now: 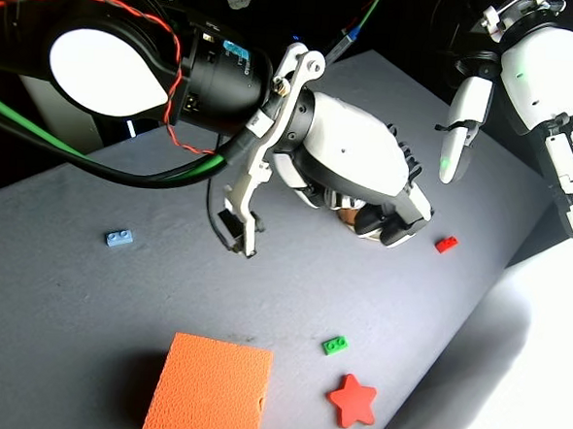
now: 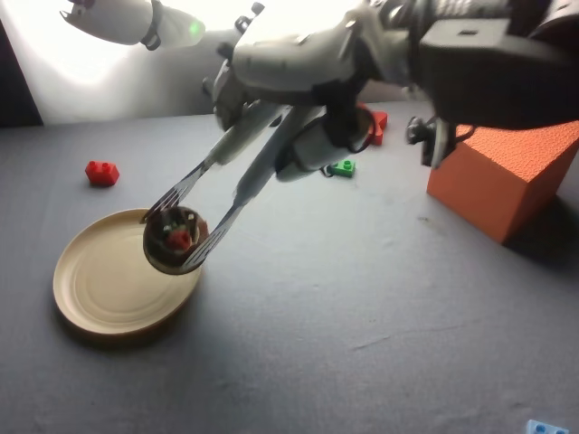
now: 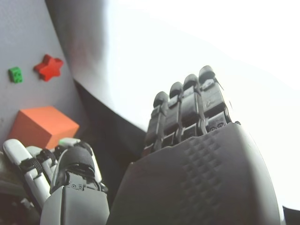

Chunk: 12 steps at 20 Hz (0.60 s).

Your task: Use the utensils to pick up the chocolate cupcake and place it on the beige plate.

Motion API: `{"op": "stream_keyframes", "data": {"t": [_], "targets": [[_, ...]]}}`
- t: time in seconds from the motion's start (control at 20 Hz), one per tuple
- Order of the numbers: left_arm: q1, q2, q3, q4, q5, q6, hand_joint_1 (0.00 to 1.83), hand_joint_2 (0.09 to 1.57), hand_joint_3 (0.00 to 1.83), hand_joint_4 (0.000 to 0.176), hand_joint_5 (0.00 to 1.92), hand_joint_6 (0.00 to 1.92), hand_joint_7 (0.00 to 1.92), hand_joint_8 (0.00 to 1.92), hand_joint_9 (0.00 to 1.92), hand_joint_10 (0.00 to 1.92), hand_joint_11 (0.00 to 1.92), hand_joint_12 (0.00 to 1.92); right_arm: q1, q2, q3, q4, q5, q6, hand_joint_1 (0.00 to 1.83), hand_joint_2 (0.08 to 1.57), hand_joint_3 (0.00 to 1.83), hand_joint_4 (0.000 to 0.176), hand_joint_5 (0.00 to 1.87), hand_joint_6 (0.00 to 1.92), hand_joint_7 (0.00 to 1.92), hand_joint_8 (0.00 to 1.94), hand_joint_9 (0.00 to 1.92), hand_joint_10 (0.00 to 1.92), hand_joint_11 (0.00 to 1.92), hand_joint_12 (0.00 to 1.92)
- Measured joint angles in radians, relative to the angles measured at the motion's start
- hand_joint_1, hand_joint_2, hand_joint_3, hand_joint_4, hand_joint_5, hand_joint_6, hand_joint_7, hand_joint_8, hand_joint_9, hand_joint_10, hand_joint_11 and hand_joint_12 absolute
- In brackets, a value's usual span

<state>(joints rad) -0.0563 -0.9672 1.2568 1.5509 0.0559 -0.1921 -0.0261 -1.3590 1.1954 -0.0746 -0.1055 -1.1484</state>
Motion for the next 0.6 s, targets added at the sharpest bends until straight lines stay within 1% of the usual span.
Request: {"op": "stream_keyframes", "data": {"t": [0.05,0.15,0.2,0.25,0.35,0.45,0.5,0.55,0.6], "targets": [[0.0,0.0,0.0,0.0,0.002,0.0,0.0,1.12,0.0,0.0,0.04,0.0,0.02,0.0,0.0,0.0,0.0,0.0,-0.004,-0.008,0.004,0.001,0.0,0.003,1.36,1.18,0.0,0.0,0.78,1.14,0.93,1.16,0.75,1.41,0.35,1.39],[0.0,0.0,0.0,0.0,0.005,0.0,0.0,1.12,0.0,0.0,0.03,0.0,0.01,0.0,0.0,0.0,0.0,0.0,-0.007,-0.032,0.022,0.003,0.0,0.006,1.36,1.16,0.0,0.0,0.8,1.12,0.97,1.1,0.77,1.39,0.39,1.4],[0.0,0.0,0.0,0.0,0.004,0.0,0.0,1.12,0.0,0.0,0.03,0.0,0.01,0.0,0.0,0.0,0.0,0.0,-0.007,-0.039,0.028,0.002,0.003,0.006,1.36,1.17,0.0,0.0,0.8,1.13,0.96,1.11,0.75,1.41,0.38,1.4],[0.0,0.0,0.0,0.0,0.003,0.0,0.0,1.12,0.0,0.0,0.02,0.0,0.01,0.0,0.0,0.0,0.0,0.0,-0.009,-0.046,0.037,0.002,0.011,0.006,1.36,1.18,0.0,0.0,0.74,1.18,0.95,1.14,0.73,1.43,0.35,1.4],[0.0,0.0,0.0,0.0,0.004,0.0,0.0,1.12,0.0,0.0,0.03,0.0,0.01,0.0,0.0,0.0,0.0,0.0,-0.016,-0.059,0.052,0.0,0.023,0.006,1.35,1.19,0.0,0.0,0.72,1.21,0.93,1.16,0.72,1.45,0.34,1.42],[0.0,0.0,0.0,0.0,0.003,0.0,0.0,1.12,0.0,0.0,0.01,0.0,0.0,0.0,0.0,0.0,0.0,0.0,-0.022,-0.08,0.07,0.0,0.022,0.009,1.36,1.17,0.0,0.0,0.8,1.14,0.95,1.13,0.74,1.42,0.34,1.42],[0.0,0.0,0.0,0.0,0.003,0.0,0.0,1.12,0.0,0.0,0.02,0.01,0.0,0.0,0.0,0.0,0.0,0.0,-0.025,-0.094,0.085,0.0,0.022,0.027,1.36,1.17,0.0,0.0,0.8,1.14,0.94,1.15,0.73,1.42,0.33,1.41],[0.0,0.0,0.0,0.0,0.003,0.0,0.0,1.12,0.0,0.0,0.03,0.01,0.01,0.01,0.0,0.0,0.0,0.0,-0.025,-0.106,0.097,0.0,0.018,0.046,1.35,1.19,0.0,0.0,0.77,1.19,0.91,1.19,0.7,1.45,0.29,1.43],[0.0,0.0,0.0,0.0,0.003,0.0,0.0,1.11,0.0,0.0,0.03,0.01,0.01,0.0,0.0,0.0,0.0,0.0,-0.025,-0.118,0.11,0.001,0.014,0.067,1.36,1.18,0.0,0.0,0.78,1.17,0.93,1.16,0.73,1.42,0.31,1.4]]}}
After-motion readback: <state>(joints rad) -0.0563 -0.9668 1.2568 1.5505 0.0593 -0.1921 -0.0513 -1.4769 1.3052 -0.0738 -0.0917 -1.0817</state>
